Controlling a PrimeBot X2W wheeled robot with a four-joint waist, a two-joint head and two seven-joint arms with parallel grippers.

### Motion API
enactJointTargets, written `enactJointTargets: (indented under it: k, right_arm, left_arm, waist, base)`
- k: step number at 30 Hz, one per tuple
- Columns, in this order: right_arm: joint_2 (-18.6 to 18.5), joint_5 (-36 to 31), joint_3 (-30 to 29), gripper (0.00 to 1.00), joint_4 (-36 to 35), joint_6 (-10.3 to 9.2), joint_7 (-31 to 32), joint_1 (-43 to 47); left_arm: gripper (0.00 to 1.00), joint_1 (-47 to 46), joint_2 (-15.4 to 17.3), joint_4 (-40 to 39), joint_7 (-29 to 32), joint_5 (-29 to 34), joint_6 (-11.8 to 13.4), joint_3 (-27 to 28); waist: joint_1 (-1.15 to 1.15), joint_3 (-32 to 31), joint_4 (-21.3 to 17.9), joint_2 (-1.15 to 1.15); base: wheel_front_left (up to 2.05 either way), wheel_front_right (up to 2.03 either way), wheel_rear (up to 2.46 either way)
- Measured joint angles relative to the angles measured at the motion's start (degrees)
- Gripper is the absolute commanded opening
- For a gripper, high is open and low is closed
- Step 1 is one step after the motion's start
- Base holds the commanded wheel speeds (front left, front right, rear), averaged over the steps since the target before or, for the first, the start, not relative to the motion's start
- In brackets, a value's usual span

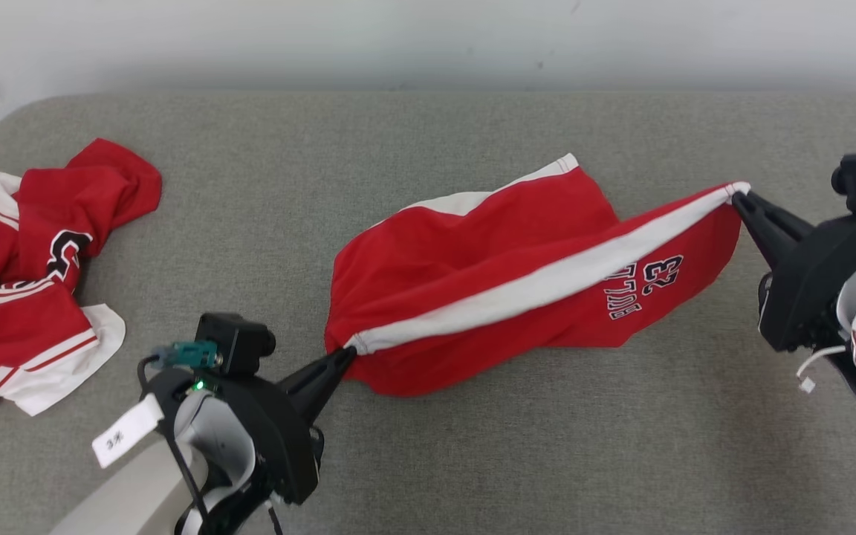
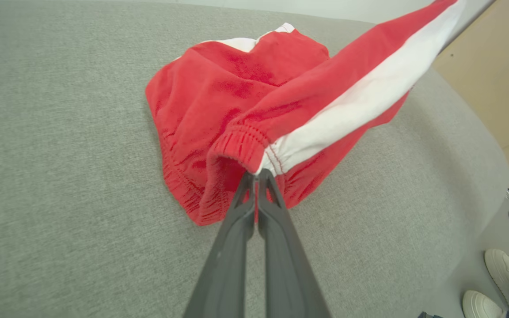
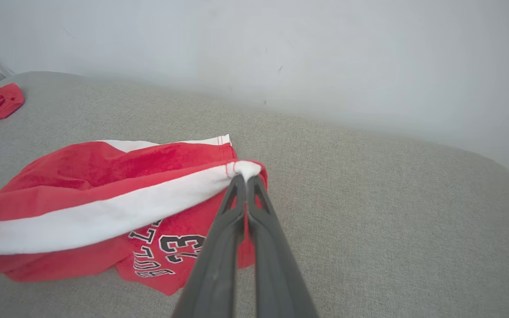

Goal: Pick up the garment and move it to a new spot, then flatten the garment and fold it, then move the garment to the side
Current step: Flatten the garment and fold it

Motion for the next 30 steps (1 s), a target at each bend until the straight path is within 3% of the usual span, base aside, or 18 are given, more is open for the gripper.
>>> enactJointTargets:
  k: [12,28,29,30]
  right_arm:
    - [1.38,0.00,2.08,0.00,9.84,0.49,0.49,-11.51]
    - [4.31,-1.94,1.36,0.00,23.12,-1.09,-7.27,-22.13]
    - [4.35,-1.98,1.37,0.00,23.65,-1.12,-7.65,-22.32]
    - [4.44,-2.07,1.42,0.00,24.34,-1.25,-8.13,-22.62]
  left_arm:
    - [0.00,-8.57,-4.71,4.68,1.89,0.10,3.87,2.54]
    - [0.00,-16.44,-10.79,13.45,1.67,0.88,4.97,3.37]
    - [0.01,-16.83,-11.05,13.92,1.58,0.91,4.97,3.35]
    - [0.11,-17.13,-11.18,14.21,1.32,0.97,4.95,3.38]
  waist:
    - [0.00,4.50,2.83,0.00]
    - [0.00,9.84,6.66,0.00]
    - [0.00,10.08,6.81,0.00]
    - [0.00,10.34,6.94,0.00]
  base:
    - [0.00,0.00,0.00]
    - [0.00,0.00,0.00]
    - [0.00,0.00,0.00]
    - [0.00,0.00,0.00]
